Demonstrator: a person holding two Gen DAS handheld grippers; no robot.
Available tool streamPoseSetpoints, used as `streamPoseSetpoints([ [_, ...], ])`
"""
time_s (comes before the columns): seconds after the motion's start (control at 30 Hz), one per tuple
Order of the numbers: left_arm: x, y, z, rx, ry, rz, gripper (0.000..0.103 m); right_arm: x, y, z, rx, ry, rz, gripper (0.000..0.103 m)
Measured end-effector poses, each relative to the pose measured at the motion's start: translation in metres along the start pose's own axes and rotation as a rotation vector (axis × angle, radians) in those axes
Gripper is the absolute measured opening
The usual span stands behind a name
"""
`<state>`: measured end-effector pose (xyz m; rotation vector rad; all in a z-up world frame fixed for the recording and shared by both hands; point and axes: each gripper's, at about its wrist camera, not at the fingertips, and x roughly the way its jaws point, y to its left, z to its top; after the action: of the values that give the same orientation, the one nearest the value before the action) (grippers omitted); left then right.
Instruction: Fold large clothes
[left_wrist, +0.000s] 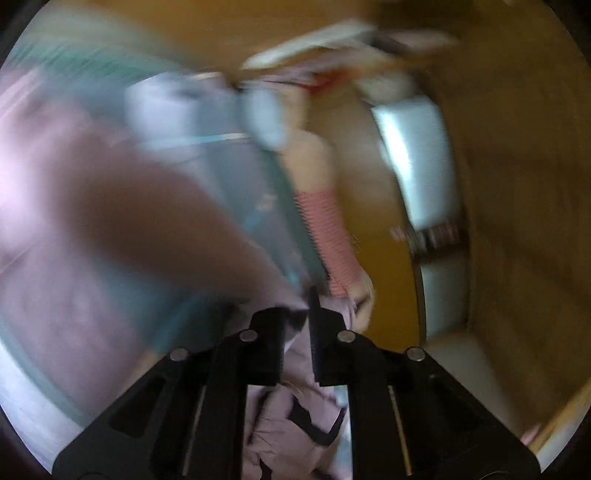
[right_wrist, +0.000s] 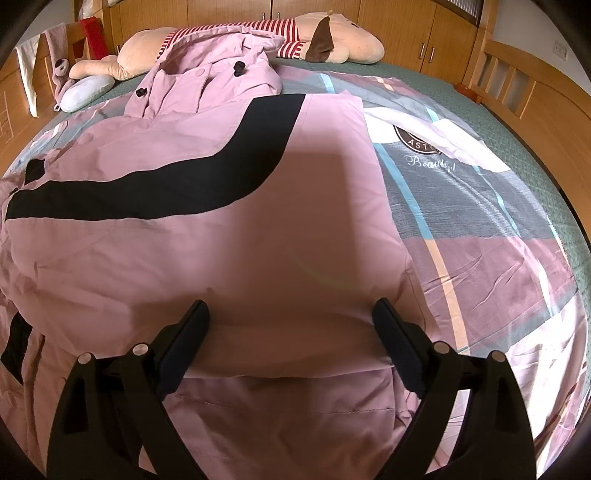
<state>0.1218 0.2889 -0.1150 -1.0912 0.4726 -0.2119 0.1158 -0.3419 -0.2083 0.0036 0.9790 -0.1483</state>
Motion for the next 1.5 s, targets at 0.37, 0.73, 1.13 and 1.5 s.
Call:
streamPoseSetpoints([
  [0.37, 0.143, -0.122, -0.246, 0.739, 0.612, 0.210, 0.012, 0.002, 0.001, 0.000, -0.008, 0.002, -0.003, 0.093],
  [0.73, 0.114, -0.180, -0.336, 1.048, 0.581, 0.083, 0.084, 0.002, 0.002, 0.000, -0.005, 0.005, 0.006, 0.094],
  [1.13, 0.043, -0.081, -0.065, 0.293, 0.076, 0.408, 0.086, -0.075, 0.034, 0.009, -0.084, -0.240, 0.122, 0.094],
  [1.5, 0.121, -0.027, -0.107, -0.009, 0.444, 0.243, 0.092, -0.076, 0.089, -0.017, -0.291, -0.231, 0.124, 0.094],
])
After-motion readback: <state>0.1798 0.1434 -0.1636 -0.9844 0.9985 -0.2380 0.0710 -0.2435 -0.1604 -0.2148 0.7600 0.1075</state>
